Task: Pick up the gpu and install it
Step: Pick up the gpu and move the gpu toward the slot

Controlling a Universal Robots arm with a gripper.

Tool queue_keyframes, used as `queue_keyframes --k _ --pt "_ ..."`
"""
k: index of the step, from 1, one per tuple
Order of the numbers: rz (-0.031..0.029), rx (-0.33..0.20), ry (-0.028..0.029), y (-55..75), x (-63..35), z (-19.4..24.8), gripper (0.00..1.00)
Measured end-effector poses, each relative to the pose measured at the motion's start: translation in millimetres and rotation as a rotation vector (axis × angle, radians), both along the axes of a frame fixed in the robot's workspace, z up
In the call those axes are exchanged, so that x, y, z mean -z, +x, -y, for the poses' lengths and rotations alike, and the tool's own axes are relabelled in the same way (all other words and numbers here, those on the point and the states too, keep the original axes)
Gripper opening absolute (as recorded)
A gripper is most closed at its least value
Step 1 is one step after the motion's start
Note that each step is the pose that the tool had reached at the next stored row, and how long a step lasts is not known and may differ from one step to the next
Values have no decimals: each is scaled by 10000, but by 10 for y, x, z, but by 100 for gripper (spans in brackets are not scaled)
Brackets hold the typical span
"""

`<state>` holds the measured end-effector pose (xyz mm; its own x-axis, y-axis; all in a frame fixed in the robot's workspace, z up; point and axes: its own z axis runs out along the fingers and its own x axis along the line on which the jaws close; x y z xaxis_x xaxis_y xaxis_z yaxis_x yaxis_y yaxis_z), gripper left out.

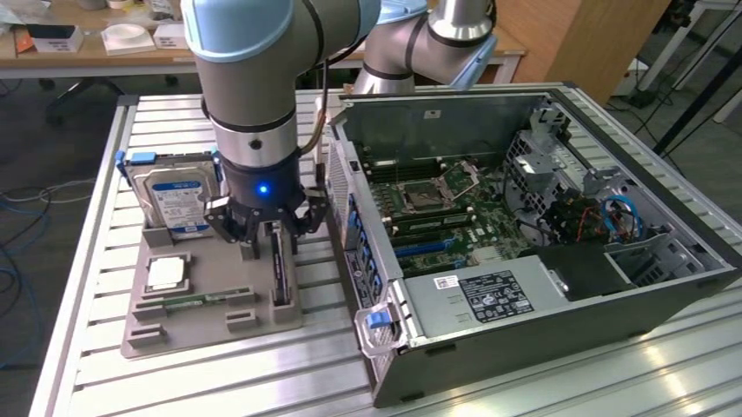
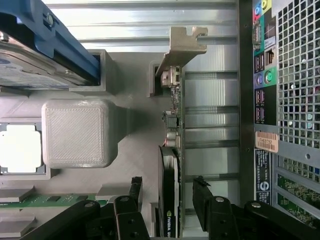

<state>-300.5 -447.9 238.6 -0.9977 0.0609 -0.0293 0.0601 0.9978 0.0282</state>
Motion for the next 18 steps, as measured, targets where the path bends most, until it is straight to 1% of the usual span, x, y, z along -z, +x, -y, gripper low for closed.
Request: queue_keyframes --k 2,9,11,12,17,18 --pt "2 1 -2 -1 13 1 53" --pt "3 1 -2 -1 14 1 53" --pt "3 1 -2 -1 14 1 51" --pt "2 1 -2 -1 14 1 45" --pt "3 1 -2 -1 14 1 43" --pt "3 0 -2 -1 14 1 36"
